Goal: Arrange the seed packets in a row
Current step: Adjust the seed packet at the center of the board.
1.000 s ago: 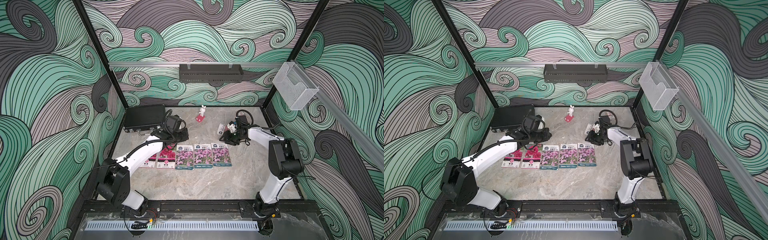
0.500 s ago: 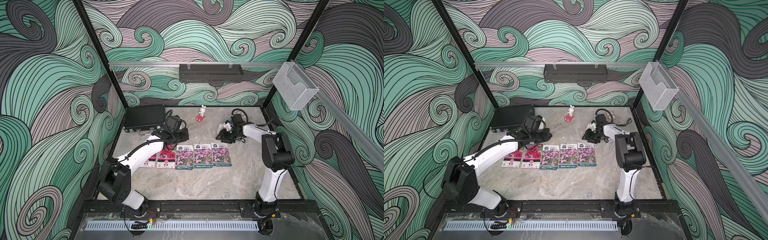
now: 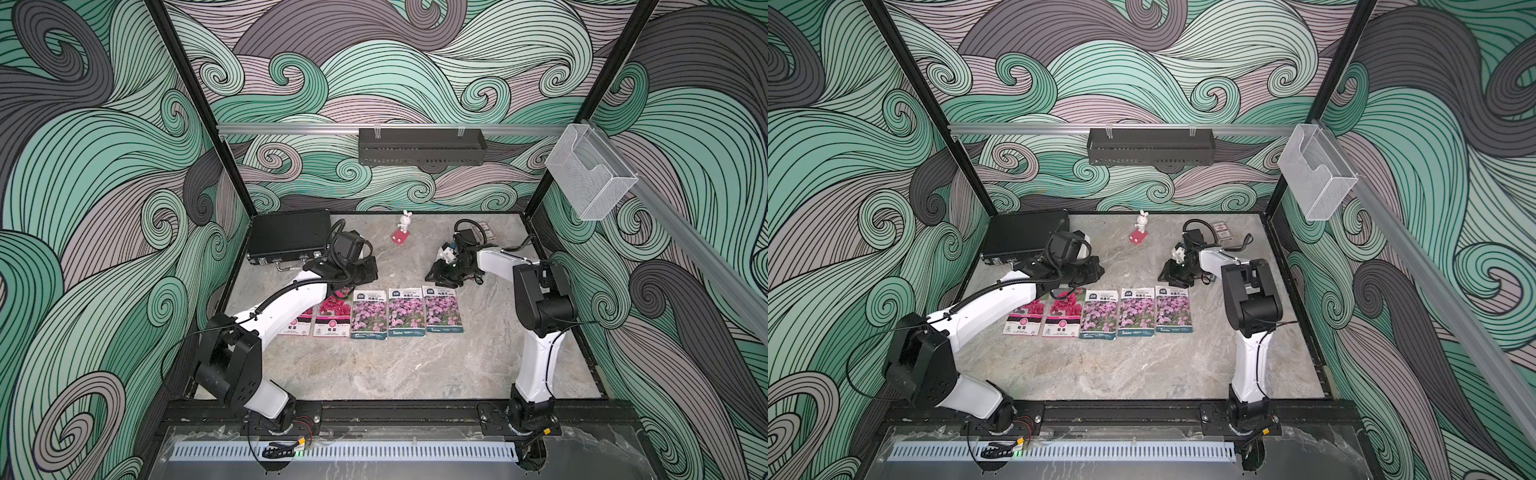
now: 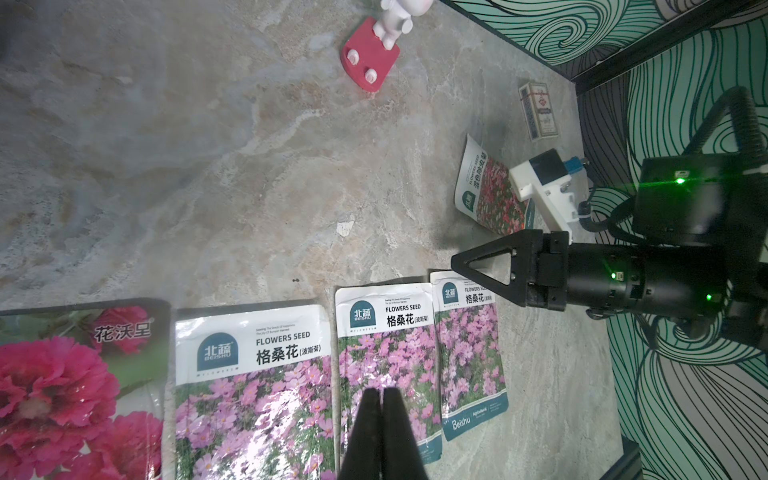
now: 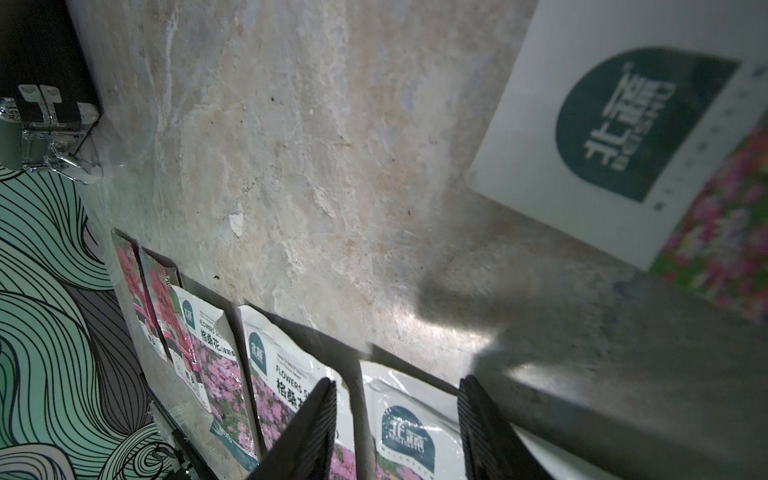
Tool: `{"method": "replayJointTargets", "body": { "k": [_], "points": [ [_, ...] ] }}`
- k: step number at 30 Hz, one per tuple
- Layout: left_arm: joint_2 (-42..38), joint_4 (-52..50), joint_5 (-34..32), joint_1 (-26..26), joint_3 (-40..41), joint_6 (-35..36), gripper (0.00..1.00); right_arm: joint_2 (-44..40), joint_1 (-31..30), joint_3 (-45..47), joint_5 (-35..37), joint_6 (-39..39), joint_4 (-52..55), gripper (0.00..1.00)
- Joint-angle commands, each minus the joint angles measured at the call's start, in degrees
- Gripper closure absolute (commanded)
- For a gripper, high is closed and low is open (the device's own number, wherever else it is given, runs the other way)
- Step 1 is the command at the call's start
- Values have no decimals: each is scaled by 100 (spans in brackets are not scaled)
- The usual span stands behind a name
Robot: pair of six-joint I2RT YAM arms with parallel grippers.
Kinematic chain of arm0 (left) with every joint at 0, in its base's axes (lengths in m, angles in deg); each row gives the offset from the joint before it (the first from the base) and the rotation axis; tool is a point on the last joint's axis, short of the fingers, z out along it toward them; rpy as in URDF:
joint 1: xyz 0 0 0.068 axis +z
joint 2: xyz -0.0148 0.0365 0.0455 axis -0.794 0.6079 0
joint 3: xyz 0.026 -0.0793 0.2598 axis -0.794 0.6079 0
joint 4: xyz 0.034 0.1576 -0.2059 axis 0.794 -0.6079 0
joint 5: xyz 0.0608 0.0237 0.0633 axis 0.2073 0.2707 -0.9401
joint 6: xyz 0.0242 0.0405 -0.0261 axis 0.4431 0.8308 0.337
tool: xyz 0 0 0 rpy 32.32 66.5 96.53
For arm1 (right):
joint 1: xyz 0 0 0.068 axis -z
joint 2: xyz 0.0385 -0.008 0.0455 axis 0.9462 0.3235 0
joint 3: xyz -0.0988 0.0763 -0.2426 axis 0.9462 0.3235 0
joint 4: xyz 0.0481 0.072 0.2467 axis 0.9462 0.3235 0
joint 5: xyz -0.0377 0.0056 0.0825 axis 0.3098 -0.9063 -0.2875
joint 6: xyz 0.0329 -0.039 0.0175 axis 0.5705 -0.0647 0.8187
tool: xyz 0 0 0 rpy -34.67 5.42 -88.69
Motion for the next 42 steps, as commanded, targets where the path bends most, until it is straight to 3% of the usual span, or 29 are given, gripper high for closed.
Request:
{"method": "replayJointTargets", "body": {
  "k": [1, 18, 24, 34, 42],
  "points": [
    [77, 29, 14, -35, -42, 48, 100, -83, -31, 66, 20, -10, 23, 50],
    [110, 81, 49, -30, -16, 23, 100, -407, -73, 123, 227, -40, 34, 50],
    [239, 83, 47, -35, -99, 27, 100, -425, 94, -635, 250, -11, 304, 47],
    [442, 47, 46, -50, -240, 75, 100, 795, 498, -2274, 602, -282, 1089, 45],
    [564, 136, 126, -69, -200, 59, 100, 1093, 752, -2519, 791, -386, 1360, 45]
  ]
}}
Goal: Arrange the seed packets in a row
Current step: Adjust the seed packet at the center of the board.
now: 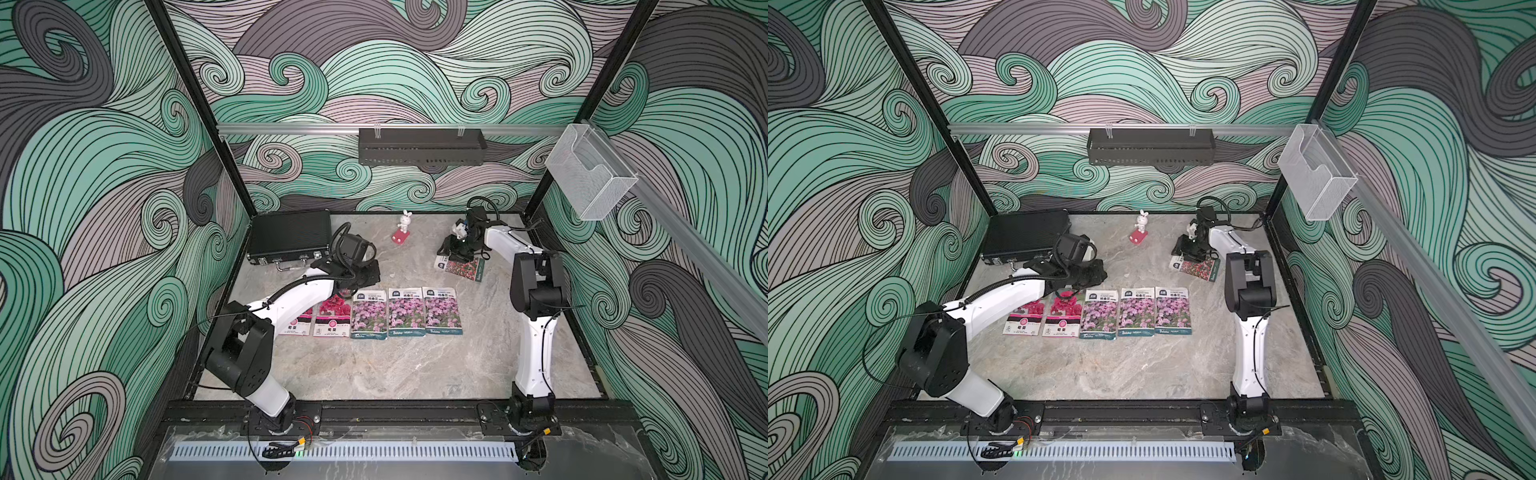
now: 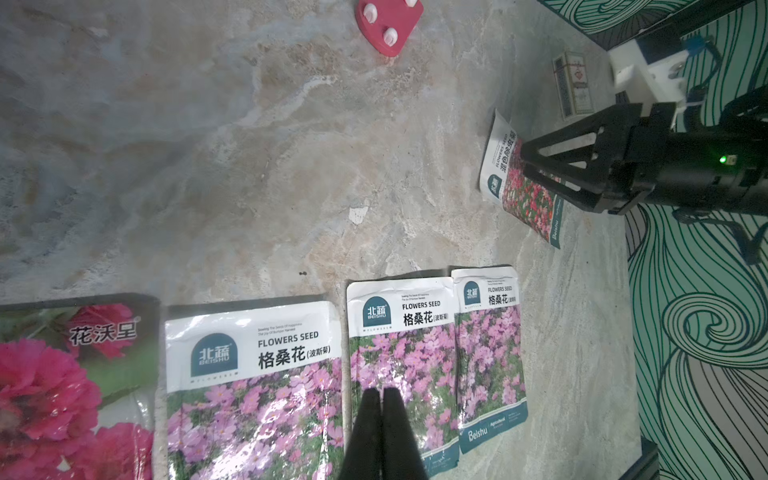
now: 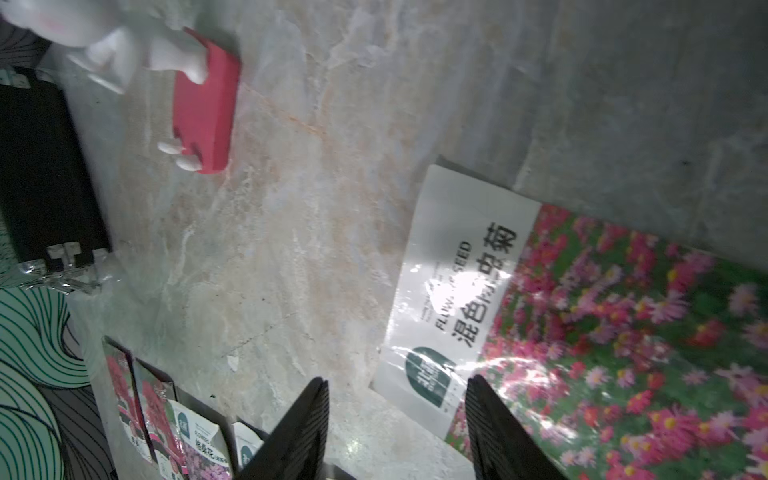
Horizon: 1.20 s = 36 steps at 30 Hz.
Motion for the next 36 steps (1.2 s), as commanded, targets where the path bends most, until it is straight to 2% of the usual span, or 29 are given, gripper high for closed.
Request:
{"method": "replayJointTargets", "body": {
  "k": [1, 15, 24, 30, 36],
  "points": [
    [106, 75, 47, -59, -174, 58, 100, -59, 94, -77, 181, -120, 295, 45],
    [97, 122, 112, -116, -174, 45, 100, -928, 321, 1537, 482, -236, 237, 44],
    [25, 61, 37, -245, -183, 62, 100, -1589, 878, 2657, 102, 288, -353, 44],
    [78, 44, -29, -305, -241, 71, 100, -1763, 1124, 2883, -73, 543, -650, 43],
    [498, 54, -6, -479, -601, 170, 100, -1861, 1195, 3012, -261, 732, -872, 41]
  ]
}}
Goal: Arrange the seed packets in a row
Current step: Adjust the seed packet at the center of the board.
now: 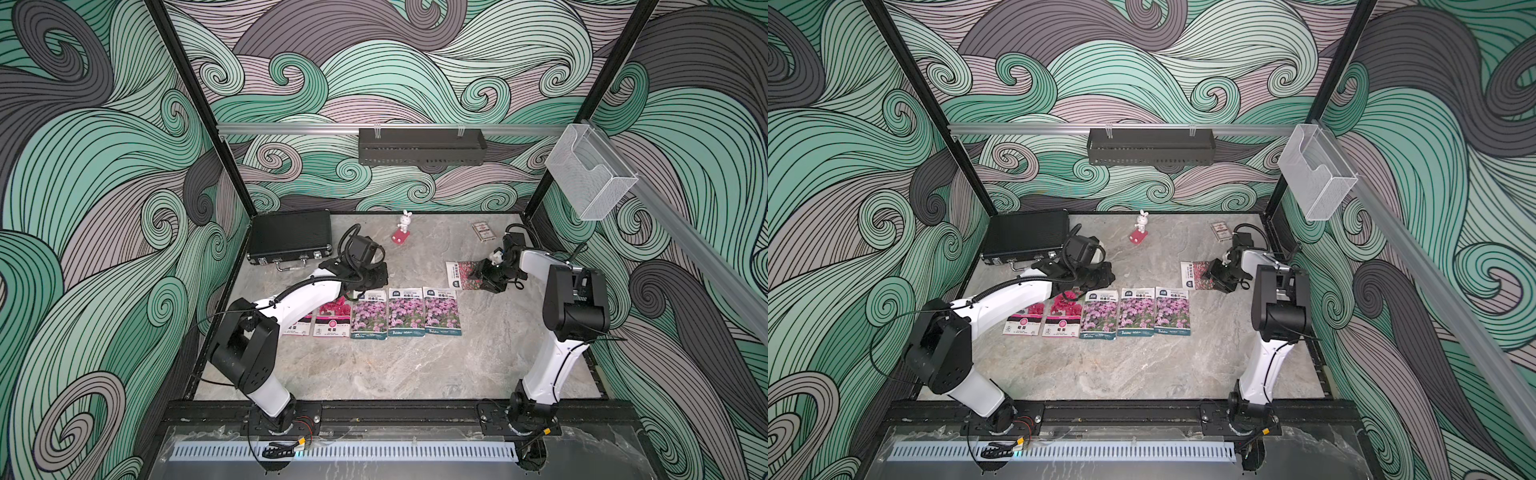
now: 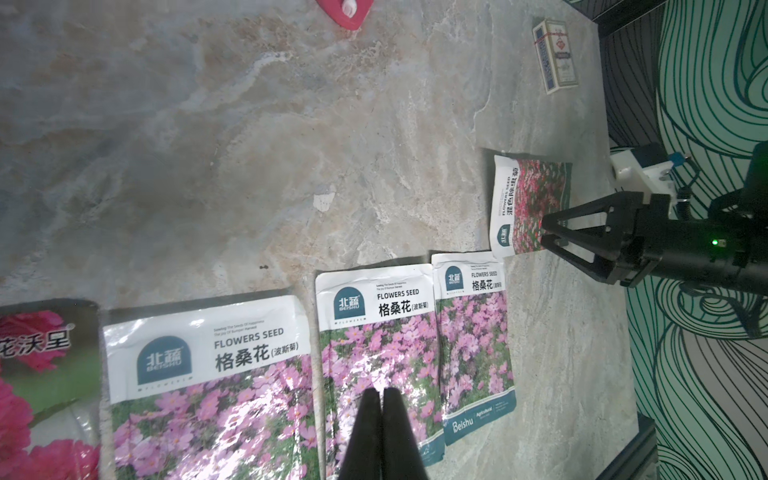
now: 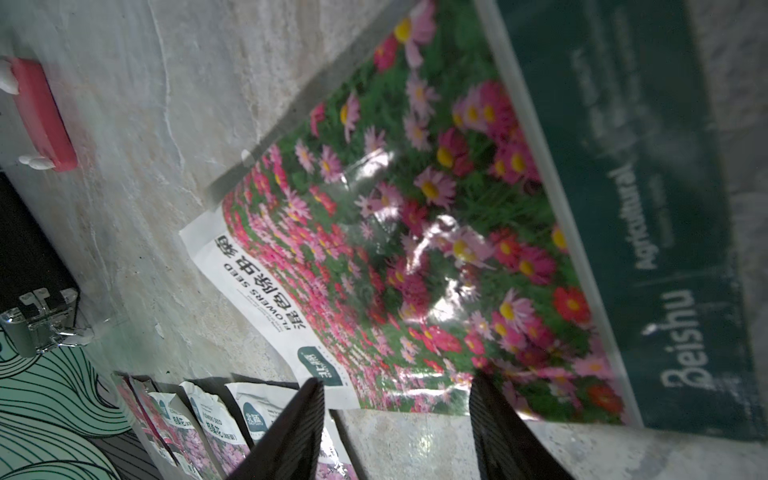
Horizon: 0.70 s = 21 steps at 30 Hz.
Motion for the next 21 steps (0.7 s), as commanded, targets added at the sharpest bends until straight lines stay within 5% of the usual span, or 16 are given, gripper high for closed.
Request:
{"method": "replayJointTargets", "body": {
  "k": [1, 9, 21],
  "points": [
    [370, 2, -2, -142, -443, 175, 98, -278, 20, 134, -158, 193, -226, 41],
    [1972, 193, 664, -407, -2043, 425, 65, -1124, 50, 255, -411, 561, -1128, 40],
    [3800, 960, 1716, -587, -3561, 190, 61, -790, 228, -298, -301, 258, -975, 38]
  ]
}}
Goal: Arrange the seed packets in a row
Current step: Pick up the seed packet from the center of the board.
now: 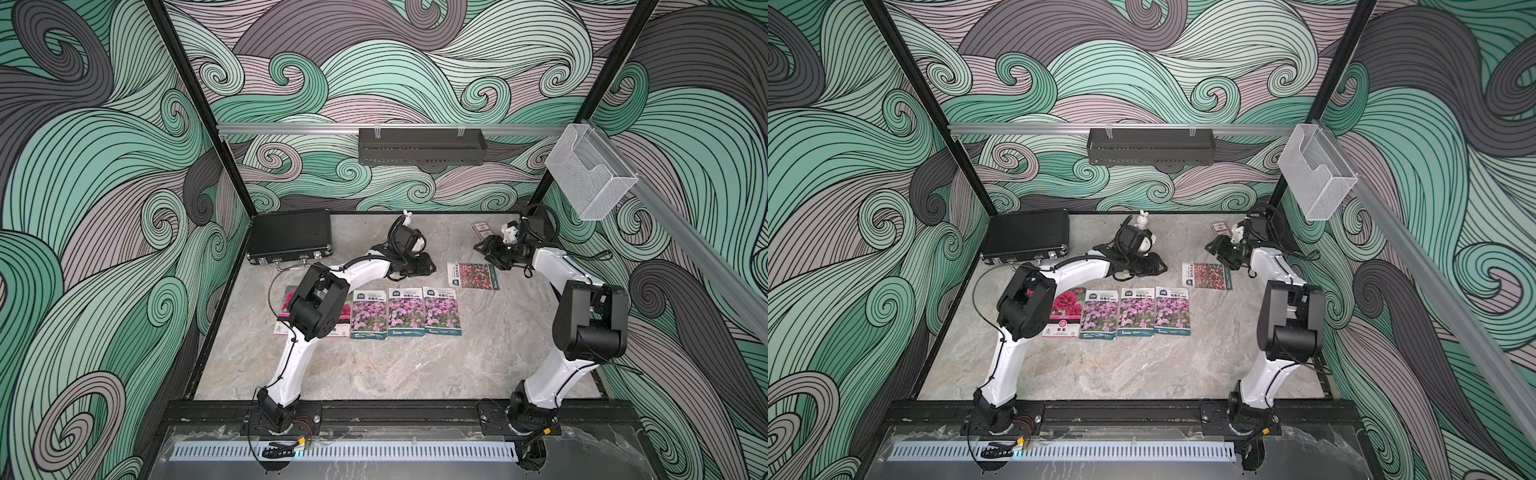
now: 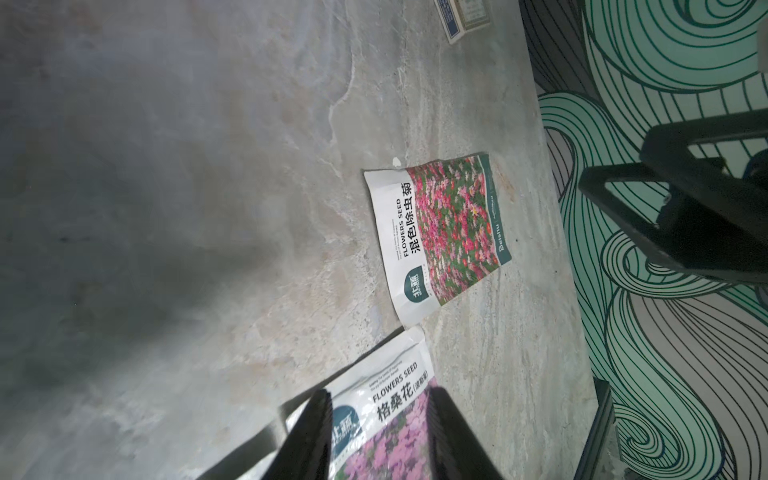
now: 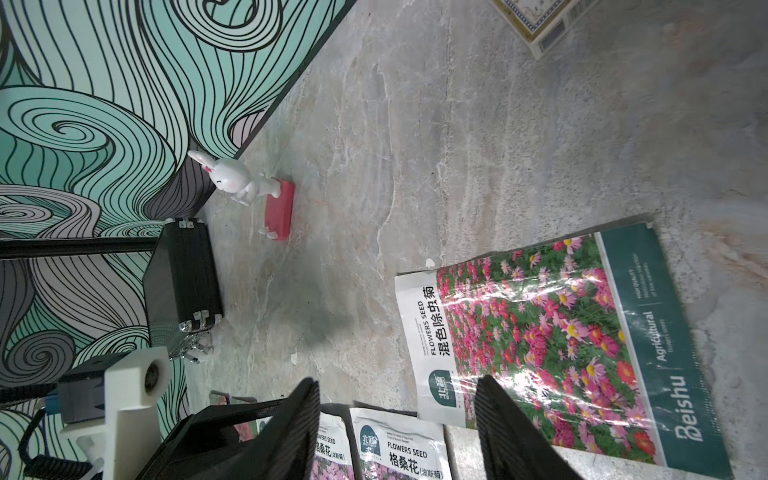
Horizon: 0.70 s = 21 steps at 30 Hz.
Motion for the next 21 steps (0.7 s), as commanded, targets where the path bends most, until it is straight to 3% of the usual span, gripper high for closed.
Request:
{"method": "replayJointTargets", "body": {
  "k": [1, 21],
  "points": [
    [403, 307, 427, -90, -511, -61, 60, 143, 72, -166, 104, -136, 81, 38],
    [1661, -267, 737, -270, -1830, -201, 60, 80, 364, 210, 431, -301, 90, 38]
  ]
}}
